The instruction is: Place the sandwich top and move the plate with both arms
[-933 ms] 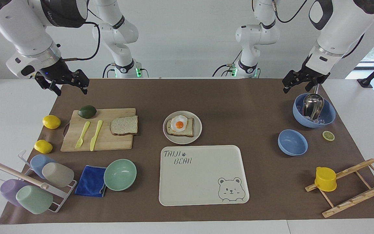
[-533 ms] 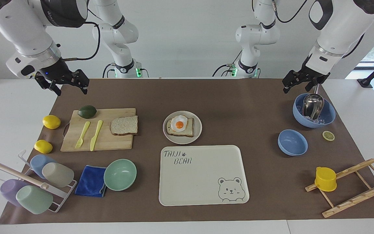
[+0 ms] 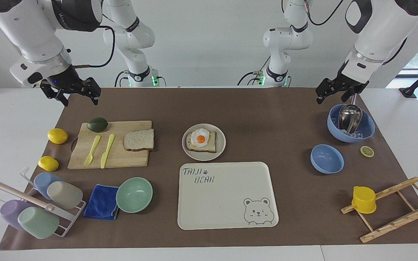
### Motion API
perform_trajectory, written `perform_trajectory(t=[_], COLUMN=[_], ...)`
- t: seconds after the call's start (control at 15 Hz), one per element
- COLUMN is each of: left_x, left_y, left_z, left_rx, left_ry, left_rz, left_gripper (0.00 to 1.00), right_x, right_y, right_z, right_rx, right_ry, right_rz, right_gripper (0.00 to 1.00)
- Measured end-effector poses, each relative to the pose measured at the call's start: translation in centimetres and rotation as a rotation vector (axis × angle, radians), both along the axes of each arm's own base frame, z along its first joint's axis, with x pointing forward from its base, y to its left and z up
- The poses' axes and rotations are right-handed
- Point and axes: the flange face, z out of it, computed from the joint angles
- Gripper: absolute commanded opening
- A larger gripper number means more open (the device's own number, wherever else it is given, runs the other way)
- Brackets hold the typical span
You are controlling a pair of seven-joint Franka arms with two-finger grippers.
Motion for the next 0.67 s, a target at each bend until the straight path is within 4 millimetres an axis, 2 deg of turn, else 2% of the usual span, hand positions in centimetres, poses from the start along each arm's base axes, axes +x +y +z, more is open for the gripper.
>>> perform_trajectory(t=[0.13, 0.27, 0.6, 0.67], left_x=[0.0, 0.0, 0.0, 0.0], left_y=[0.0, 0.0, 0.0, 0.0], left_z=[0.0, 0.0, 0.0, 0.0], left_rx=[0.0, 0.0, 0.0, 0.0], left_ry=[0.0, -0.001, -0.001, -0.001], left_rz=[0.0, 0.0, 0.0, 0.0], left_gripper=[1.0, 1.0, 1.0, 1.0], right_x=[-0.4, -1.1, -1.1, -0.9], right_y=[3.1, 6.6, 18.2, 19.6], right_z=[-2.8, -6.8, -15.2, -16.8], right_rx=[-0.071, -0.14, -0.258, -0.268], right_ry=[0.0, 0.033, 0.028, 0.021], right_rz=[0.057, 0.075, 0.095, 0.105], right_gripper=[1.0, 1.0, 1.0, 1.0])
